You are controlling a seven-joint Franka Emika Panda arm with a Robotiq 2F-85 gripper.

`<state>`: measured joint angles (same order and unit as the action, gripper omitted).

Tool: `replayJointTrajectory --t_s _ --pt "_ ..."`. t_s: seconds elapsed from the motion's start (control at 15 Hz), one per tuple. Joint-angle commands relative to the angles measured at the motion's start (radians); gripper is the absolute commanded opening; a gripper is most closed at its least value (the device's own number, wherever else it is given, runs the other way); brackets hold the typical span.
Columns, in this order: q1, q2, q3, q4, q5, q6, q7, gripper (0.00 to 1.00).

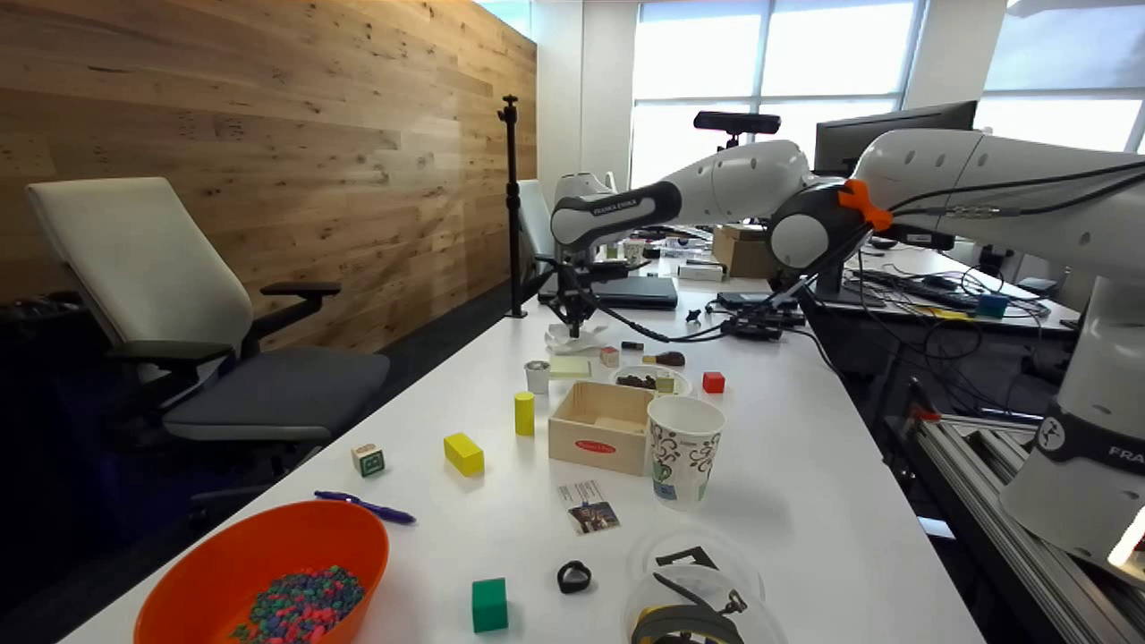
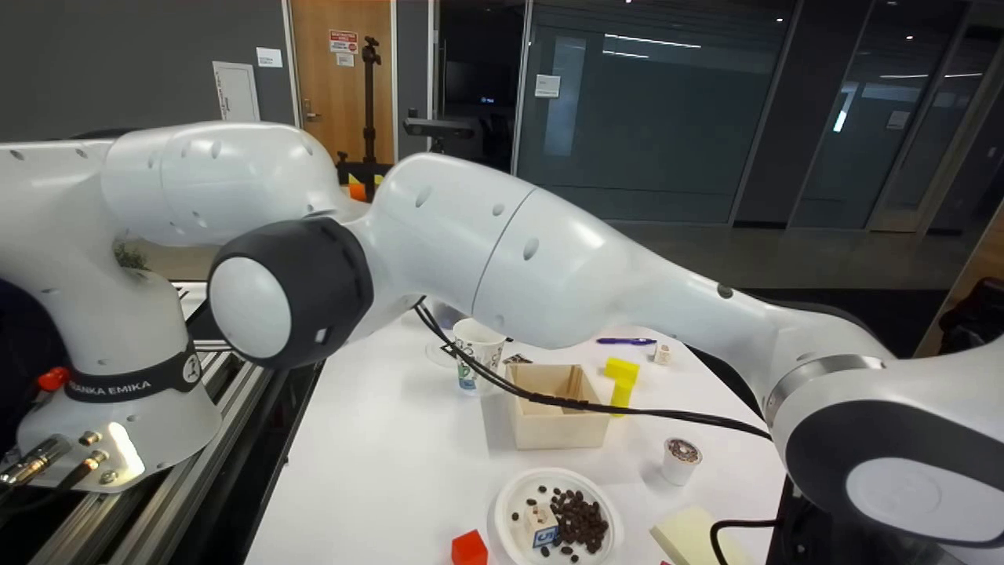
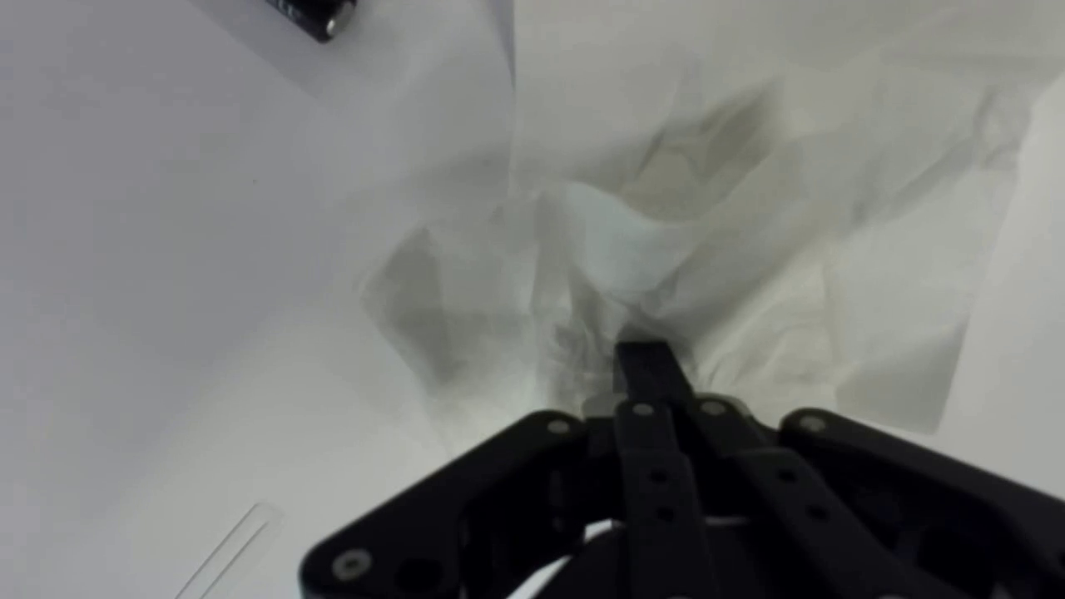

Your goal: Spread open the tissue on the table

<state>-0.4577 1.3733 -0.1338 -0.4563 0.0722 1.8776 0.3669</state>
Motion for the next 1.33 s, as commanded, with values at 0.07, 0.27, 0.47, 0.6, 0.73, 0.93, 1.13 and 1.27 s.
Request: replayJointTrajectory --t_s 0.07,0.27,0.47,0.6,0.73,0.93,1.13,1.27 --pt "-0.014 0.024 0.01 0.028 -0.003 0.032 -0.037 0.0" --pt "-0.016 0.025 0.011 0.027 -0.001 0.037 -0.042 0.32" --pt "-0.022 0.024 0.014 0.026 0.002 0.038 -0.047 0.53" --pt "-0.023 0.026 0.015 0.026 0.003 0.04 -0.048 0.68" --pt "-0.024 0.028 0.013 0.026 0.002 0.041 -0.046 0.82" --pt "-0.026 0.028 0.014 0.027 0.002 0.04 -0.045 0.99" --pt "-0.024 0.016 0.013 0.024 0.003 0.027 -0.04 1.0" --pt "-0.022 -0.011 0.014 0.005 0.005 0.005 -0.031 1.0"
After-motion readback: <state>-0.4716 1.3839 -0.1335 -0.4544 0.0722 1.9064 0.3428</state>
